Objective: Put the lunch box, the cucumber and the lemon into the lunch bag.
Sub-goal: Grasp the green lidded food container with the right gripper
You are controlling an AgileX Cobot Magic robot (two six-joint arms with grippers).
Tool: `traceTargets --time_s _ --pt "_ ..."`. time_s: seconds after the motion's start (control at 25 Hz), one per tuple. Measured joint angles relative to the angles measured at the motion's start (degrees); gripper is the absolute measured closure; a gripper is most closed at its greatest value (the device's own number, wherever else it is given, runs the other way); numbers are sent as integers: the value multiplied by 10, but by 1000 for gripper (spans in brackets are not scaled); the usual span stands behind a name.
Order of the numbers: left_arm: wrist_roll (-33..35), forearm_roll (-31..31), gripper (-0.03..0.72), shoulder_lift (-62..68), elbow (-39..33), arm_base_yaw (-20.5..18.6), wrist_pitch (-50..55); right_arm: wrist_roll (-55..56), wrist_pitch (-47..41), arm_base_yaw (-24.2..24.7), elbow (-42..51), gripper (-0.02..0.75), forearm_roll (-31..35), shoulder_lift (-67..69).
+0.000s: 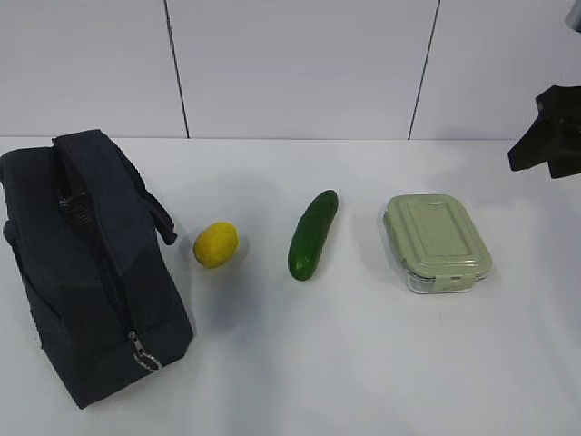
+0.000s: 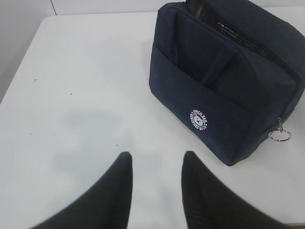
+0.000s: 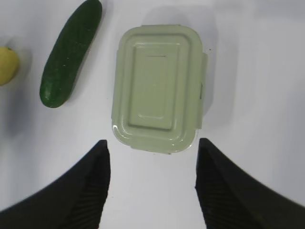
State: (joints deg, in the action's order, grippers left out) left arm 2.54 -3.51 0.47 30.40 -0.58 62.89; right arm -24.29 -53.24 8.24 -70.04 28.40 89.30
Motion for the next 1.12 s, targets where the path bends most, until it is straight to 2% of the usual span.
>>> traceTargets --time_s 0.2,0.36,0.52,0.76,1.12 --pt "0 0 449 0 0 0 0 -137 -43 41 -1 286 141 32" --pt "0 0 449 0 0 0 0 -208 -81 61 -2 286 205 77" --pt "0 0 449 0 0 0 0 -236 -90 68 -15 281 214 126" --pt "0 0 449 0 0 0 0 -240 -104 76 -79 220 206 193" --pt "0 0 449 0 0 0 0 -248 -143 103 -147 209 224 312"
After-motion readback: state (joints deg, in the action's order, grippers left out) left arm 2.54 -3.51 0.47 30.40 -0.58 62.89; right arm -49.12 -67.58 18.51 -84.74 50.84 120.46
